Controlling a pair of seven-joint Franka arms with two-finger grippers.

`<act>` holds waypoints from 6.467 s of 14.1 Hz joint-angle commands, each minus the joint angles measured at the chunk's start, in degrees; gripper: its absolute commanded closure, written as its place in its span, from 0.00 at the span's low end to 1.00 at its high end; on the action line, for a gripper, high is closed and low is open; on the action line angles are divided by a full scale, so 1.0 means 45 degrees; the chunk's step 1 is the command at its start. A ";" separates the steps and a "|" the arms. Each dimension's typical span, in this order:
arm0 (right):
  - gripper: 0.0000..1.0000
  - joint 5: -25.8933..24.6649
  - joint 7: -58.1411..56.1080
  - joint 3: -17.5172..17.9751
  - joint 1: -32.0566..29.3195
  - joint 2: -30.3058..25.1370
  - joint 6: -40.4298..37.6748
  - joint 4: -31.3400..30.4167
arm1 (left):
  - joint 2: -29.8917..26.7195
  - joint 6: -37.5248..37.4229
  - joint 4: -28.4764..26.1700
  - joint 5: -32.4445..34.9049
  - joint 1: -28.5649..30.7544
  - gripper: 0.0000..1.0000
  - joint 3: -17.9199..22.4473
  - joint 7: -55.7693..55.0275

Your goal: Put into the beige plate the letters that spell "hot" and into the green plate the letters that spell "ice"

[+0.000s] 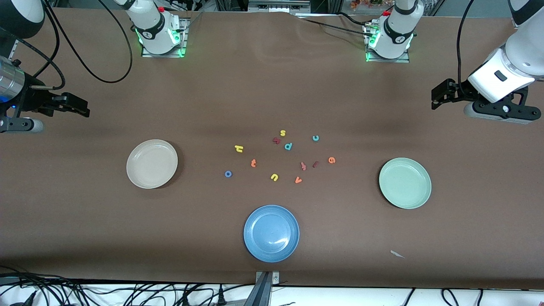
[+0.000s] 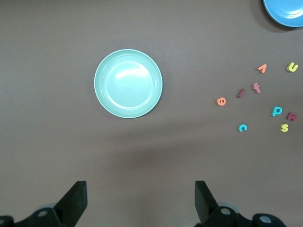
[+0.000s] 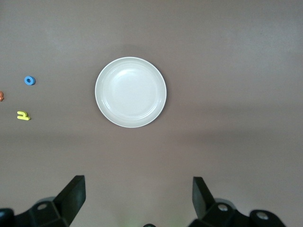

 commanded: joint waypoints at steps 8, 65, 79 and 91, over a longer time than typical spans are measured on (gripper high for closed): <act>0.00 0.0170 0.0061 0.0050 -0.0035 -0.0043 -0.0199 0.0176 | -0.0035 -0.0255 0.0204 -0.0050 0.0070 0.00 -0.0019 -0.0057; 0.00 0.0325 -0.0154 0.0128 0.0120 0.0153 0.0055 0.0137 | 0.0959 -0.0255 0.0224 -0.0265 -0.0242 0.00 -0.0155 -0.0038; 0.00 0.0521 0.3202 0.0128 0.3712 0.3234 0.4190 -0.0644 | 0.5899 0.5503 0.0068 -0.1027 -0.2448 0.00 -0.0605 -0.0526; 0.00 0.0482 0.7911 0.0128 0.5960 0.8666 0.7376 0.2226 | 0.8090 1.0658 -0.2508 0.0243 -0.3231 0.42 -0.0684 -0.1912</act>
